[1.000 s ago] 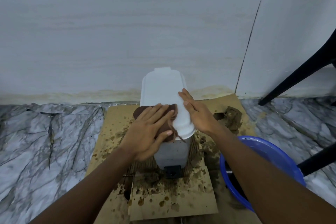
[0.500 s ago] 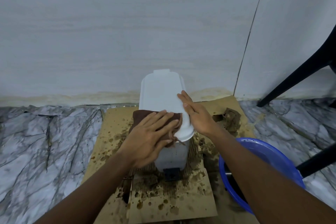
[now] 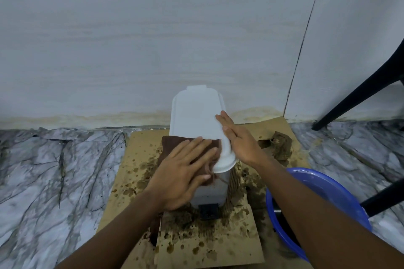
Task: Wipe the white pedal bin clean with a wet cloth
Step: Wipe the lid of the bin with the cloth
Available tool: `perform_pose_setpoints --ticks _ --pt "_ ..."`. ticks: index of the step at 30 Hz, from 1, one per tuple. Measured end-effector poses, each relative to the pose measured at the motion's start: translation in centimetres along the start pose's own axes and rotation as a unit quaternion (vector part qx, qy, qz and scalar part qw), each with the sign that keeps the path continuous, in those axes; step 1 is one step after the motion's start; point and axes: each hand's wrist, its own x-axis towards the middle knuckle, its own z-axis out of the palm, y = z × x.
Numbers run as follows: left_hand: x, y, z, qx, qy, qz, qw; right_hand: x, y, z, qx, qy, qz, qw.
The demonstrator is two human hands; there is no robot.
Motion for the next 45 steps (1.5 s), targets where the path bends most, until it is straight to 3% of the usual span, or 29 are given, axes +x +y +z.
perform_pose_setpoints --ticks 3,5,10,14,16,20,28,33,39,42,45 --pt "0.4 -2.8 -0.4 -0.091 0.012 -0.136 0.986 -0.1 -0.2 0.2 0.003 0.002 0.003 1.0" --pt "1.9 -3.1 -0.9 -0.105 -0.01 -0.18 0.978 -0.1 -0.3 0.1 -0.007 0.004 0.001 1.0" --pt "3.7 -0.8 -0.7 0.002 -0.019 -0.098 0.995 -0.1 0.0 -0.2 -0.033 0.005 -0.012 0.999" --pt "4.6 -2.1 -0.8 -0.17 0.021 -0.22 0.96 0.1 -0.6 0.4 0.003 0.014 0.017 1.0" --pt "5.8 -3.1 -1.0 -0.194 0.005 -0.262 0.945 0.3 -1.0 0.7 0.012 0.022 0.034 0.999" --pt "8.2 -4.8 -1.3 -0.215 -0.033 -0.28 0.935 0.2 -1.2 1.0 -0.055 0.035 0.032 0.997" --pt "8.2 -5.8 0.1 -0.301 0.035 -0.336 0.892 0.8 -1.9 1.4 -0.065 0.055 0.055 0.995" --pt "8.0 -5.2 -0.4 -0.324 0.044 -0.354 0.876 1.0 -2.8 1.5 0.0 0.099 0.075 0.992" --pt "8.6 -4.0 -0.9 -0.308 0.076 -0.393 0.863 1.2 -2.9 1.3 0.185 0.128 0.124 0.966" --pt "8.3 -2.8 -1.1 -0.294 0.111 -0.435 0.844 2.4 -2.5 0.5 0.214 0.101 0.143 0.961" --pt "8.4 -1.0 -1.1 -0.267 0.164 -0.503 0.806 4.7 -2.6 -1.6 0.22 0.022 0.135 0.966"
